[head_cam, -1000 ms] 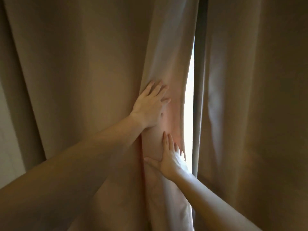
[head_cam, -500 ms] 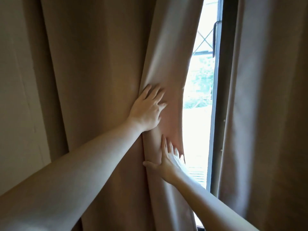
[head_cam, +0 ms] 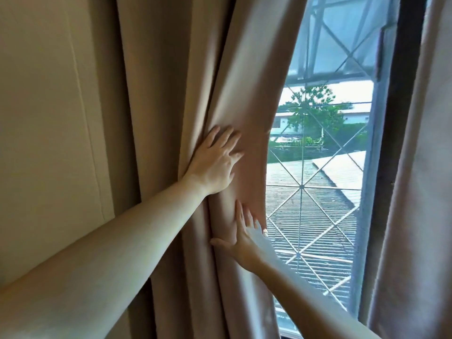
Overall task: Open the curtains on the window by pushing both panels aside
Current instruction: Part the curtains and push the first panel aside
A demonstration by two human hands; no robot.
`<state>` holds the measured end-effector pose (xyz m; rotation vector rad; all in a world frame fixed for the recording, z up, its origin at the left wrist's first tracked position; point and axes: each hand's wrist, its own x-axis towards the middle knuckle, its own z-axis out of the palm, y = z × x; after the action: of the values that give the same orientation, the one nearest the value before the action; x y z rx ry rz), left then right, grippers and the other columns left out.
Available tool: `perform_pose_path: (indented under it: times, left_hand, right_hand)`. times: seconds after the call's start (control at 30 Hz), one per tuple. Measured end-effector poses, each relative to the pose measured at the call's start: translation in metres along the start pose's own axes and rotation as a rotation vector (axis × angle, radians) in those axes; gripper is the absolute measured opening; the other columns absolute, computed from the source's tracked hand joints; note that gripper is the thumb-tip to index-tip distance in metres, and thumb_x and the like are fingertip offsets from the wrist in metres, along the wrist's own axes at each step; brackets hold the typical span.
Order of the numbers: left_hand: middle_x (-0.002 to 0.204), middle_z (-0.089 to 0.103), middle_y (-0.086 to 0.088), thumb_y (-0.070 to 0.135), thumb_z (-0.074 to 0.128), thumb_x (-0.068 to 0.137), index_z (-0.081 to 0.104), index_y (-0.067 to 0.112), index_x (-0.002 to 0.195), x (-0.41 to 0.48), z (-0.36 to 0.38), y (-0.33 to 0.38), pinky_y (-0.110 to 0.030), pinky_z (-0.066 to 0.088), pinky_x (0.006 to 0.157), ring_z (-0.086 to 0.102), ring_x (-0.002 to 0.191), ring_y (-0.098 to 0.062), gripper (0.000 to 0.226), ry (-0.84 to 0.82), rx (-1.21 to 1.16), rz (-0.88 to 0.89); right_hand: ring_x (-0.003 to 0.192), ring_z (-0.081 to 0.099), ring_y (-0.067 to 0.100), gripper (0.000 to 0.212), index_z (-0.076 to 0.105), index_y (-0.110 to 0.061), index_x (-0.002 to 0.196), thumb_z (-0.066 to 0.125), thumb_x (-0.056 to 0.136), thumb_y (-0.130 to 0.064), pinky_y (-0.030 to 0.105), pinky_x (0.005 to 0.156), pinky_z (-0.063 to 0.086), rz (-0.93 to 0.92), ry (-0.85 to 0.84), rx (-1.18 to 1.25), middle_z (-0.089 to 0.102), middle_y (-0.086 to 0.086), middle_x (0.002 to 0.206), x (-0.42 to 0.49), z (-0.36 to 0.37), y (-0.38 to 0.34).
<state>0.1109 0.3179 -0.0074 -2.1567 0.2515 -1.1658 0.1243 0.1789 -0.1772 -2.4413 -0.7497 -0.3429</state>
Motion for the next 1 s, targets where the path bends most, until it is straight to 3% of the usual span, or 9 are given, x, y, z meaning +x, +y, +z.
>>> perform_pose_path:
  times: [0.6,1.0]
  left_hand:
    - [0.169,0.033,-0.009,0.044,0.062,0.088,0.059,0.031,0.145,-0.084,0.045,-0.120,-0.055,0.009,0.129,0.020,0.159,-0.032,0.058,-0.088,0.063,-0.094]
    - [0.170,0.031,-0.008,0.046,0.064,0.086,0.059,0.032,0.144,-0.134,0.065,-0.179,-0.055,0.009,0.129,0.019,0.159,-0.029,0.061,-0.172,0.114,-0.129]
  right_hand:
    - [0.159,0.012,0.037,0.124,-0.021,-0.037,0.161,0.045,0.072,-0.092,0.065,0.122,0.026,-0.152,-0.098,0.068,-0.002,0.008,0.176,0.062,0.088,-0.114]
    - [0.157,0.017,0.036,0.122,-0.019,-0.038,0.161,0.051,0.075,-0.090,0.068,0.119,0.028,-0.194,-0.140,0.080,-0.001,0.001,0.176,0.087,0.131,-0.177]
